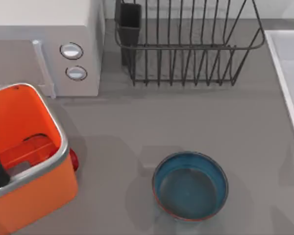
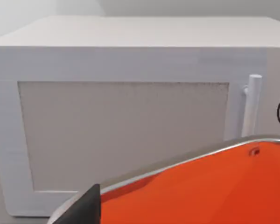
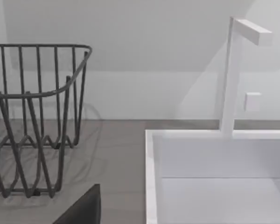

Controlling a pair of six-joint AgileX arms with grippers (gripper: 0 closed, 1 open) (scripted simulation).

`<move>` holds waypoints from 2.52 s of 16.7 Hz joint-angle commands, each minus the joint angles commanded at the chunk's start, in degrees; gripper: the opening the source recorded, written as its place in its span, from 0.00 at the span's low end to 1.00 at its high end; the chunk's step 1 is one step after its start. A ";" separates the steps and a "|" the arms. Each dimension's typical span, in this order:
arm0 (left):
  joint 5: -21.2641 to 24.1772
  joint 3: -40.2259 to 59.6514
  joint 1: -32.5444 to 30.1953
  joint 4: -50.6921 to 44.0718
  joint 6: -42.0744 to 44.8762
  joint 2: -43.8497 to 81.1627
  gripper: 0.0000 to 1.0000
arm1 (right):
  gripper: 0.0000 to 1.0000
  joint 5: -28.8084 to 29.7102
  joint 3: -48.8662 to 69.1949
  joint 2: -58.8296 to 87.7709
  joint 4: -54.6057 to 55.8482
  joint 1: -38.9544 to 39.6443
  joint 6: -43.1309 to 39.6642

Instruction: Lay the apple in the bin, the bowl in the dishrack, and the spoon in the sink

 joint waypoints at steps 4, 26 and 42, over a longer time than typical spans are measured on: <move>-0.22 1.60 -0.68 -1.36 -0.01 1.67 1.00 | 1.00 0.00 0.00 0.00 0.00 0.00 0.00; -5.80 65.28 -22.96 -60.14 24.62 92.61 1.00 | 1.00 0.00 0.00 0.00 0.00 0.00 0.00; -7.34 79.84 -28.24 -70.27 29.99 107.35 1.00 | 1.00 0.01 3.63 3.68 -3.16 1.88 1.86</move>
